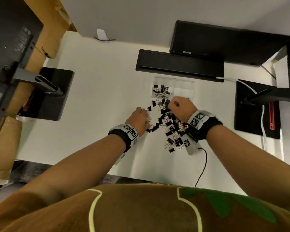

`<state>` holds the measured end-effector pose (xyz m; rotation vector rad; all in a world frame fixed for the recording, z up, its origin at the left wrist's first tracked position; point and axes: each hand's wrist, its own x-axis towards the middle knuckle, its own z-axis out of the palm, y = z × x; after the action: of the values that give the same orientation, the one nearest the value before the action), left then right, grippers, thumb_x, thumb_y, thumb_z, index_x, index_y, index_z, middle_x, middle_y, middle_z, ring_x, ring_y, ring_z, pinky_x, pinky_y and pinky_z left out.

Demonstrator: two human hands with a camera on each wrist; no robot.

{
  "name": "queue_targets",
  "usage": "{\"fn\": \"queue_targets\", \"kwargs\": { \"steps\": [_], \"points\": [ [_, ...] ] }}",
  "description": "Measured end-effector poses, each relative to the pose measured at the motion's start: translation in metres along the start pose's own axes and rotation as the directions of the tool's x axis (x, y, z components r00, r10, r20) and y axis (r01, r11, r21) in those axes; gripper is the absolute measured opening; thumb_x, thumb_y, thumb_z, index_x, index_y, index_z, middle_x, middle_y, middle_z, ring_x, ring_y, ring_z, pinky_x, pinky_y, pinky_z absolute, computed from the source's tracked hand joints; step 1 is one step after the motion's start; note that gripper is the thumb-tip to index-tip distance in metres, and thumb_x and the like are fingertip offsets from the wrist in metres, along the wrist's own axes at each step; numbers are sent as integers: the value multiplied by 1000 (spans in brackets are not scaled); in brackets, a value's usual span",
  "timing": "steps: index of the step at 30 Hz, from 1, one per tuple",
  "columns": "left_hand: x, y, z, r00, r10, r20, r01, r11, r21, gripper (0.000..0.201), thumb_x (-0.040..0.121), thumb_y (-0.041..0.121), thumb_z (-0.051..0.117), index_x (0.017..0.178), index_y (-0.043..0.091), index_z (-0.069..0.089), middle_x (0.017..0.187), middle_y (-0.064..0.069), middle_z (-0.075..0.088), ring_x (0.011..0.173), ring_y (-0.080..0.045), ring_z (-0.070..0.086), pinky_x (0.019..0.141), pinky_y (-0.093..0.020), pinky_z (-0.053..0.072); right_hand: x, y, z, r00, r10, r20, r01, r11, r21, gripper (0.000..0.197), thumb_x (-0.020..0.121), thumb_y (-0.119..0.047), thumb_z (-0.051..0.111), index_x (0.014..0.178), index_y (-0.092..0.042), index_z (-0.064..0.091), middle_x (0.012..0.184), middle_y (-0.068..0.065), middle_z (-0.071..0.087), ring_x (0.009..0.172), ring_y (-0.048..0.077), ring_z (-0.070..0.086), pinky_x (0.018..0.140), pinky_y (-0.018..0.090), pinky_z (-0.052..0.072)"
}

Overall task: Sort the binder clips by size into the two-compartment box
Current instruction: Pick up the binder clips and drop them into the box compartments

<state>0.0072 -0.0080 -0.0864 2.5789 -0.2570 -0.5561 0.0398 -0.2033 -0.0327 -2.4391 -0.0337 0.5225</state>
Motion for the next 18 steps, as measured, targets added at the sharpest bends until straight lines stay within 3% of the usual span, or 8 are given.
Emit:
{"fn": "queue_targets", "kwargs": {
  "steps": [3,6,8,11,13,15,18],
  "points": [
    [1,-3,-2,999,12,-35,-13,999,-39,23,92,15,52,111,1,55,117,-16,43,79,-23,53,82,-32,51,28,-14,-28,990,34,-136,-31,999,27,21,94,-18,43,75,-13,49,76,-10,51,62,3,47,51,12,35],
    [5,-1,-3,997,-10,-80,4,998,-69,16,89,12,54,99,-1,57,111,-15,42,76,-24,51,78,-36,54,50,-24,-38,979,53,-197,-58,998,-19,26,90,-13,41,65,-20,42,65,-10,44,56,3,42,48,15,33],
    [7,0,-3,995,-22,-97,13,996,-84,12,88,9,54,95,-1,58,109,-14,43,77,-25,51,76,-35,54,58,-29,-35,980,52,-194,-63,997,-53,21,90,-11,40,71,-16,47,70,-4,49,59,10,46,49,17,36],
    [13,2,-6,995,-25,-97,18,997,-76,16,89,6,53,101,0,60,107,-13,47,78,-20,48,73,-29,48,60,-29,-29,983,7,-186,-23,996,-85,13,92,-13,45,91,-11,57,98,5,55,81,18,54,66,22,42],
    [17,4,-9,997,-19,-71,14,997,-74,20,88,4,52,107,1,59,105,-10,47,80,-20,48,72,-28,43,57,-28,-24,975,-58,-214,35,993,-109,18,93,-14,48,106,-10,60,115,6,53,96,19,55,79,25,44],
    [21,5,-13,999,-13,-46,10,997,-72,27,88,2,49,114,4,56,110,-11,49,88,-25,52,76,-30,44,52,-28,-17,971,-130,-199,98,982,-160,20,93,-11,45,104,-6,62,114,8,54,96,21,57,83,27,47],
    [26,8,-15,999,-20,-32,18,998,-64,33,86,2,49,118,10,53,116,-10,51,100,-27,54,85,-38,50,46,-26,2,990,-143,4,139,956,-257,26,93,-3,41,104,-2,64,114,12,58,100,27,59,90,34,50]
  ]
}}
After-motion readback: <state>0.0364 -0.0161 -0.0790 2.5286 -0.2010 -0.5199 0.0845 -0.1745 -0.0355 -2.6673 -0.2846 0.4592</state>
